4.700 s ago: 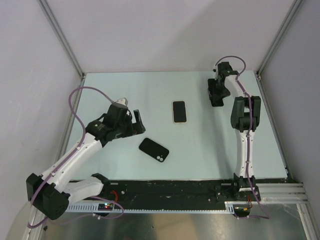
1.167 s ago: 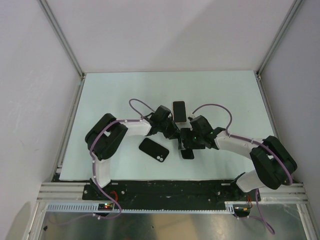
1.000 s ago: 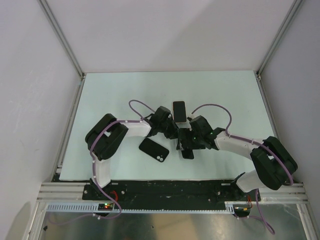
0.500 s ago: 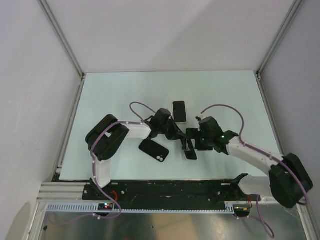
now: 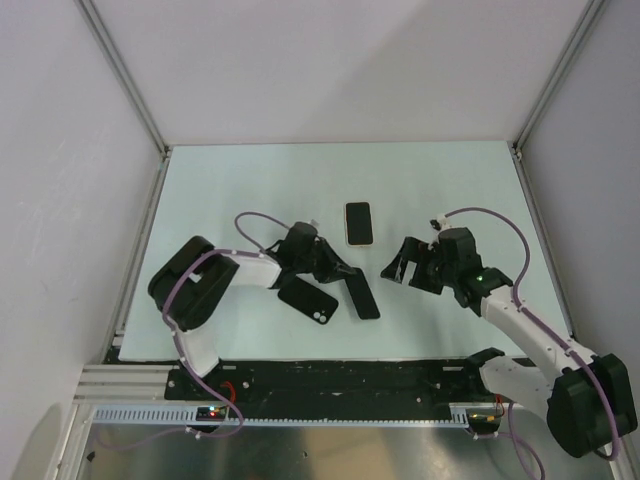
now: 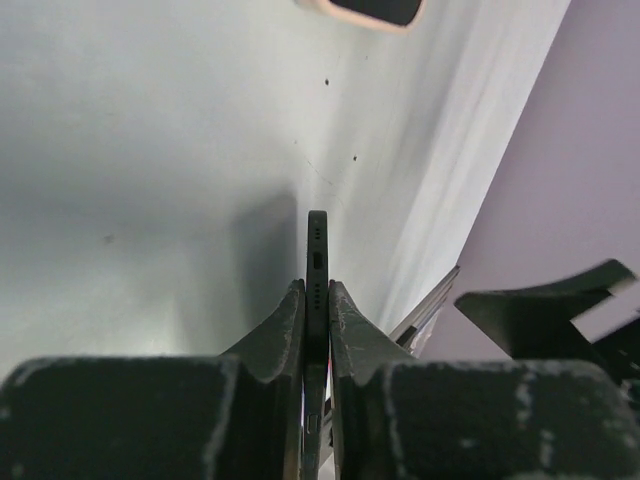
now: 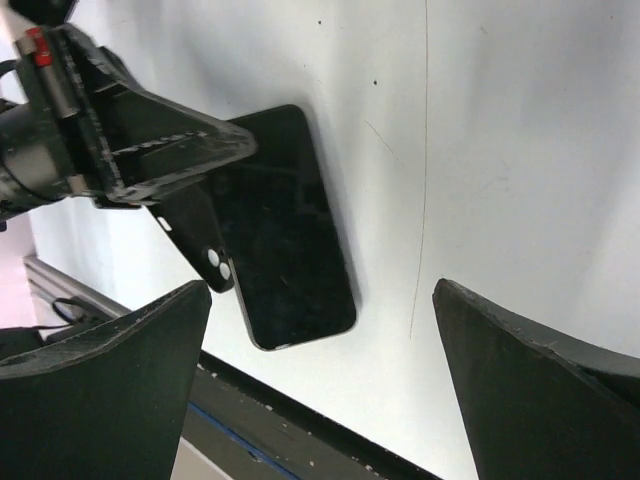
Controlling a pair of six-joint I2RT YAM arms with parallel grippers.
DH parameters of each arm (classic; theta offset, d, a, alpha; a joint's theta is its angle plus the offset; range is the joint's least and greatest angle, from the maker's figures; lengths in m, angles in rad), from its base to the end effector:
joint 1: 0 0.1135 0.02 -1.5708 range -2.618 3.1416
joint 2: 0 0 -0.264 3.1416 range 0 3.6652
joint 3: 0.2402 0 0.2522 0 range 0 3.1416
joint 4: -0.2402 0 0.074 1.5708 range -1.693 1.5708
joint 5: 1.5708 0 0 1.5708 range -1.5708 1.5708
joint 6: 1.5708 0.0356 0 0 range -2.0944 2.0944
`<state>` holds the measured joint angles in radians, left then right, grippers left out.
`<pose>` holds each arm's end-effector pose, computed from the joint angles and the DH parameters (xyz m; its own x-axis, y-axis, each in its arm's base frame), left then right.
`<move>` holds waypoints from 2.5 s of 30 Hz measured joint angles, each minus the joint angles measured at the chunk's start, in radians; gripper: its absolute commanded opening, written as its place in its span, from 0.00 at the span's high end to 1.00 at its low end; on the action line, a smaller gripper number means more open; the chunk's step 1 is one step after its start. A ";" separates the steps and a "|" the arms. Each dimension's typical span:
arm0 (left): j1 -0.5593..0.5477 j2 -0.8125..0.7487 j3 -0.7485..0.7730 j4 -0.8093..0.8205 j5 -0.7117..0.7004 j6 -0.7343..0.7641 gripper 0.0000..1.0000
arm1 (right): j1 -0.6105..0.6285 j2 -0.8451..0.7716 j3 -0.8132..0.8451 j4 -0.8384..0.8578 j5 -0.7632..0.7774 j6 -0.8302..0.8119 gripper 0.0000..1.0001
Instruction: Put the phone into the phone case
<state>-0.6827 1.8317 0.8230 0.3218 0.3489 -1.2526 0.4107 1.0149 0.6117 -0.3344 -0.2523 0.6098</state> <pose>0.2658 -0.2318 0.1251 -0.9118 -0.4090 -0.0360 -0.2177 0.5559 -0.8022 0.1888 0.0919 0.2239 -0.8239 0.2461 -0.5105 -0.1027 0.8211 0.5615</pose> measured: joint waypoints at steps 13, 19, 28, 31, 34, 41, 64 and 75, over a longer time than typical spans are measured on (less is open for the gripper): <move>0.162 -0.504 -0.359 0.156 -0.029 0.058 1.00 | 0.042 0.181 -0.051 0.326 -0.232 0.138 0.04; 0.185 -0.723 -0.511 0.194 -0.098 0.083 1.00 | 0.126 0.278 -0.053 0.524 -0.297 0.253 0.06; 0.226 -0.874 -0.582 0.290 -0.167 0.075 1.00 | 0.208 0.422 -0.058 0.857 -0.399 0.424 0.11; 0.230 -0.879 -0.583 0.328 -0.170 0.070 1.00 | 0.220 0.454 -0.058 0.952 -0.420 0.481 0.16; 0.230 -0.874 -0.583 0.364 -0.170 0.061 1.00 | 0.228 0.473 -0.058 1.036 -0.431 0.532 0.22; 0.233 -0.850 -0.606 0.469 -0.167 0.031 1.00 | 0.241 0.536 -0.061 1.232 -0.450 0.642 0.42; 0.326 -0.756 -0.539 0.495 0.106 0.051 0.19 | 0.166 0.661 -0.092 1.590 -0.663 0.904 1.00; 0.358 -0.668 -0.481 0.466 0.430 0.011 0.47 | 0.139 0.617 -0.146 1.589 -0.859 0.917 1.00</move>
<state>-0.3244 1.1637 0.3420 0.7879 0.7792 -1.2415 0.5499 1.6318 0.4660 1.2545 -1.1118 1.5272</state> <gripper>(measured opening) 0.592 0.108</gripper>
